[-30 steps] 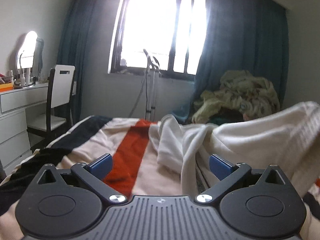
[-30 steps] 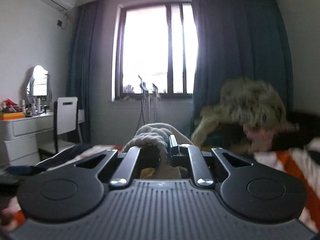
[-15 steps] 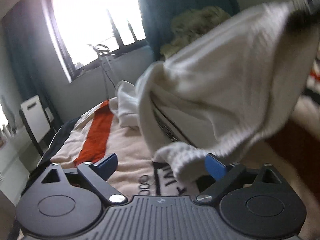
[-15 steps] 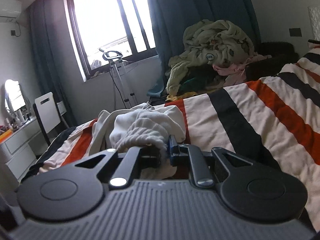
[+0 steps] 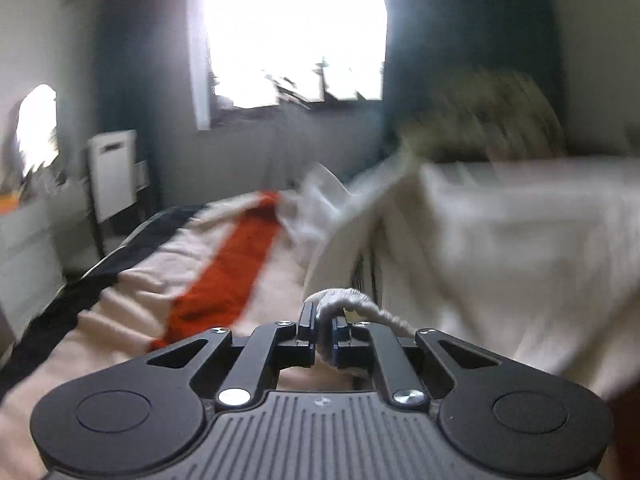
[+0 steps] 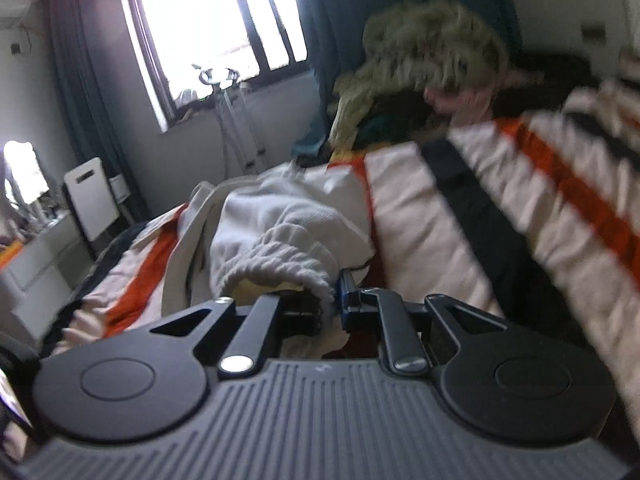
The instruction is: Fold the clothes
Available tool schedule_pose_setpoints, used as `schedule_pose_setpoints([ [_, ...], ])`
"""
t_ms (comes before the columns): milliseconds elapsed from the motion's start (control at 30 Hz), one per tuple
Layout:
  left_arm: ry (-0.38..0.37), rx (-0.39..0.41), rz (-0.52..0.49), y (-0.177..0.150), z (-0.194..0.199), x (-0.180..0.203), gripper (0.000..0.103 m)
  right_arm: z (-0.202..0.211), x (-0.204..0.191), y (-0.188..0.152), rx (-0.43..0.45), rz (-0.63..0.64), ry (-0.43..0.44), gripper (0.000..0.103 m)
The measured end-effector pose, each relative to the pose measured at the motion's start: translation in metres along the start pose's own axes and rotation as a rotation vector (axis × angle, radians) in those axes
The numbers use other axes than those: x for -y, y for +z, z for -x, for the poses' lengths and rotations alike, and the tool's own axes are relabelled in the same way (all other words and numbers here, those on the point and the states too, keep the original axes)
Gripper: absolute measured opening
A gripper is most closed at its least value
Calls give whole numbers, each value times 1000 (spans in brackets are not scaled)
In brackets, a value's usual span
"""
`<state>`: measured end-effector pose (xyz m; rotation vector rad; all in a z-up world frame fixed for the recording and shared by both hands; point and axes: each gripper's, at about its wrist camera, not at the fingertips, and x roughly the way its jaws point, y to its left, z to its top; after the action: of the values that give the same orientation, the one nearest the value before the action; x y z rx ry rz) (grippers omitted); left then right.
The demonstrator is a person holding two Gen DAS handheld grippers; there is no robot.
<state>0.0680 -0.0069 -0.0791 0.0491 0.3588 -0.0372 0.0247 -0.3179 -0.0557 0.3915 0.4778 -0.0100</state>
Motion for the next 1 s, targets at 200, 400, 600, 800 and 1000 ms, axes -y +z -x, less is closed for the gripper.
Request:
schedule_pose_setpoints([
  [200,72,113,389,36,35,-92,7,-19,-16,-22,-246,16,160,28],
  [400,115,-132,533,33,2,-147,7,-32,-42,-55,-503,-16,402,66],
  [600,42,-246,372,51,-2,-148,13,-32,-27,-57,-498,-181,418,70],
  [800,-63,-254,384,42,18,-169,49,-48,25,-57,-434,-610,351,70],
  [1000,-162,-264,467,38,3,-178,78,-64,30,-62,-459,-707,362,71],
])
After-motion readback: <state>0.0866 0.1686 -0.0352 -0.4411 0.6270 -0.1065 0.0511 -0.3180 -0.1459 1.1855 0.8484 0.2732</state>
